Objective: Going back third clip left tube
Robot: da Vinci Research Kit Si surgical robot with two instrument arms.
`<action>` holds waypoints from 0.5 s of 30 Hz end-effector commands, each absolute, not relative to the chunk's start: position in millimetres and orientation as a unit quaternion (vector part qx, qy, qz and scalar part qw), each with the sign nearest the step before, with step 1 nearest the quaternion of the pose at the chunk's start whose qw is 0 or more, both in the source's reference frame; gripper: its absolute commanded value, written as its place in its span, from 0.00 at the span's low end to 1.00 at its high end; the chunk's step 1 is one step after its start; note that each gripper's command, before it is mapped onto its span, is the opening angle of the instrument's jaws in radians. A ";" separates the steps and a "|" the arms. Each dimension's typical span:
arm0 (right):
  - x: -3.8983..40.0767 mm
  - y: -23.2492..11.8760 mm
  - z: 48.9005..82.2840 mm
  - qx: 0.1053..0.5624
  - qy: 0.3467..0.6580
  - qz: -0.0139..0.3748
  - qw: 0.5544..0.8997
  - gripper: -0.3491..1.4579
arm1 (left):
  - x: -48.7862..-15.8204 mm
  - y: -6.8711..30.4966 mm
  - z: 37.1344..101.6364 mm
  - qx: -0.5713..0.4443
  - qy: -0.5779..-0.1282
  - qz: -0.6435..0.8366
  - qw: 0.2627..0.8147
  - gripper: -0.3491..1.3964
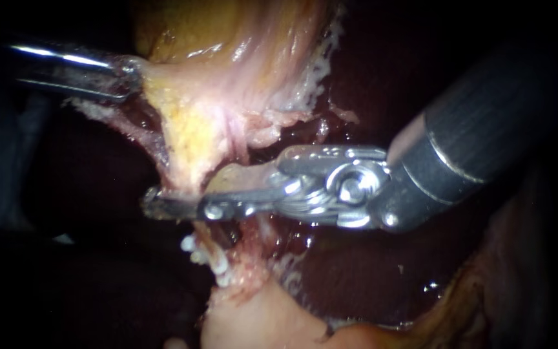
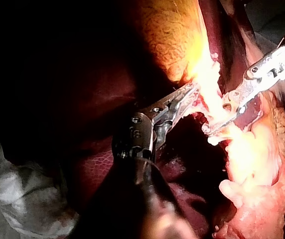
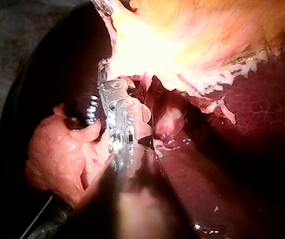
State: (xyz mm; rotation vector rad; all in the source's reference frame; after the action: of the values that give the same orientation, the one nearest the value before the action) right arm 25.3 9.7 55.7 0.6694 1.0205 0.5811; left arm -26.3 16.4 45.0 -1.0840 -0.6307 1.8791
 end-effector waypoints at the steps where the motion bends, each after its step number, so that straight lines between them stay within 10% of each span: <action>1: 25.3 9.7 55.7 0.310 0.472 0.269 0.780 0.00 | -26.3 16.4 45.0 -0.434 -0.252 0.752 0.427 0.00; 5: 25.2 9.5 55.7 0.320 0.477 0.263 0.775 0.03 | -26.3 16.3 44.9 -0.434 -0.252 0.752 0.427 0.00; 9: 25.5 9.3 56.0 0.323 0.508 0.266 0.753 0.40 | -26.3 16.3 45.0 -0.434 -0.252 0.752 0.427 0.00; 15: 26.1 9.1 56.7 0.324 0.519 0.266 0.745 0.46 | -26.3 16.2 45.1 -0.434 -0.252 0.752 0.427 0.00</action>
State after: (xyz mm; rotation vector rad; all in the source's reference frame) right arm 26.1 9.2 56.7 0.7088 1.1362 0.5810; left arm -26.4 16.1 45.1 -1.0843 -0.6281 1.8794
